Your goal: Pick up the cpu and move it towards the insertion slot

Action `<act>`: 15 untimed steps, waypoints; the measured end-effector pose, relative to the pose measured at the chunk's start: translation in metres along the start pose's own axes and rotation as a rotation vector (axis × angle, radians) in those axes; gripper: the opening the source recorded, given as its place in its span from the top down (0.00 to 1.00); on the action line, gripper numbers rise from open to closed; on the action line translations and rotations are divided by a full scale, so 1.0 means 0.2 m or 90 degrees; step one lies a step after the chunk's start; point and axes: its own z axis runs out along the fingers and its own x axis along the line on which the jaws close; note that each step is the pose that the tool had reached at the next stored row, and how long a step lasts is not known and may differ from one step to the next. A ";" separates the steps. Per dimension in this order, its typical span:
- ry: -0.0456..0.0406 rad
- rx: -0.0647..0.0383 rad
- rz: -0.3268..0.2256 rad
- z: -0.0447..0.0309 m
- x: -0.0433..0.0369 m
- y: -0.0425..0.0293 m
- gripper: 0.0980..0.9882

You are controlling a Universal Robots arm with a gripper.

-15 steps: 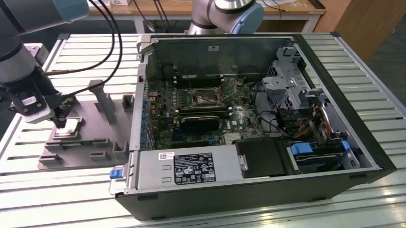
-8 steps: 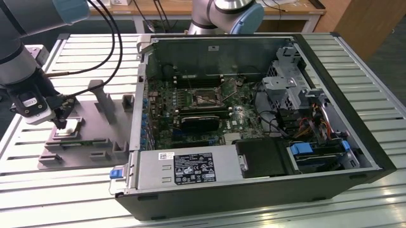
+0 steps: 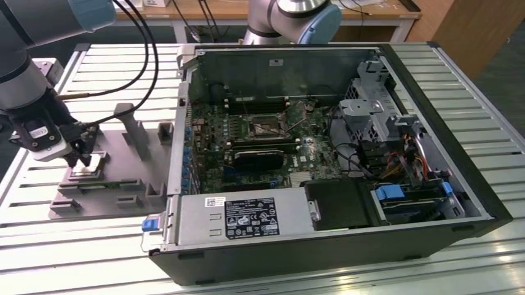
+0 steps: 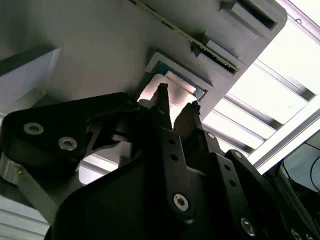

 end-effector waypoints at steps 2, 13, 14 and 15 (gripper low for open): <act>0.0000 0.000 0.000 0.000 0.000 0.000 0.65; -0.0032 0.000 0.001 0.007 0.003 0.000 0.38; -0.0049 0.000 0.001 0.010 0.005 0.000 0.38; -0.0066 0.000 0.001 0.015 0.006 -0.001 0.38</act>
